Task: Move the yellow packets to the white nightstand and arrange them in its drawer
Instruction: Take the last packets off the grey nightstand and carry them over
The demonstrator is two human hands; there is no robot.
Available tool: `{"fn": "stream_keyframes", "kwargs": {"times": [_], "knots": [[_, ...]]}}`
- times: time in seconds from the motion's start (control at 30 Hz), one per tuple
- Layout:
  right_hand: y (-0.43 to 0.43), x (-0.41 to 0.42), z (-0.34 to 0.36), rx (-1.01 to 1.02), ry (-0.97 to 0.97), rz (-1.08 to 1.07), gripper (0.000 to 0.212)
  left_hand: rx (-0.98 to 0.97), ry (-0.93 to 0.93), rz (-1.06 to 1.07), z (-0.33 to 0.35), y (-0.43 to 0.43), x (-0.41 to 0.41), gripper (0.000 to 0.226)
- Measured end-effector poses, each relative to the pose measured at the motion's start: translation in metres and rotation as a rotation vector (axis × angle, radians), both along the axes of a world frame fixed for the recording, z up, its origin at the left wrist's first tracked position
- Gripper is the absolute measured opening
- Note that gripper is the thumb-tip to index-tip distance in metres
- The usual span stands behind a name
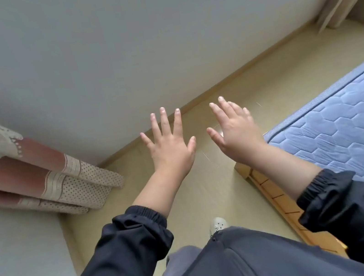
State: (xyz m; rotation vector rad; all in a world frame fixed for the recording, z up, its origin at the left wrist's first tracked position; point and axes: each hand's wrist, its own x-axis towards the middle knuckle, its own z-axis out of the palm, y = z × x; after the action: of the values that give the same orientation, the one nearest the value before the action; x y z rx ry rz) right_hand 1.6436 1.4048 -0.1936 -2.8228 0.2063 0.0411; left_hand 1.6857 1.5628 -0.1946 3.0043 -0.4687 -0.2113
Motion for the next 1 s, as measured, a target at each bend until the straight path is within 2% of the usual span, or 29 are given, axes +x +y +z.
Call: {"fn": "stream_keyframes", "kwargs": {"times": [0.3, 0.53, 0.7, 1.0], "knots": [[-0.097, 0.190, -0.009, -0.023, 0.022, -0.198, 0.066, -0.038, 0.008, -0.135, -0.004, -0.100, 0.209, 0.071], [-0.186, 0.338, -0.006, -0.077, 0.025, -0.395, 0.067, -0.069, 0.019, -0.345, -0.010, -0.203, 0.383, 0.071], [-0.254, 0.392, 0.001, -0.070, 0.065, -0.560, 0.067, -0.044, 0.053, -0.519, -0.005, -0.290, 0.468, 0.070], [-0.424, 0.441, -0.011, -0.033, 0.041, -0.810, 0.066, -0.048, 0.078, -0.752, -0.018, -0.494, 0.538, 0.069]]}}
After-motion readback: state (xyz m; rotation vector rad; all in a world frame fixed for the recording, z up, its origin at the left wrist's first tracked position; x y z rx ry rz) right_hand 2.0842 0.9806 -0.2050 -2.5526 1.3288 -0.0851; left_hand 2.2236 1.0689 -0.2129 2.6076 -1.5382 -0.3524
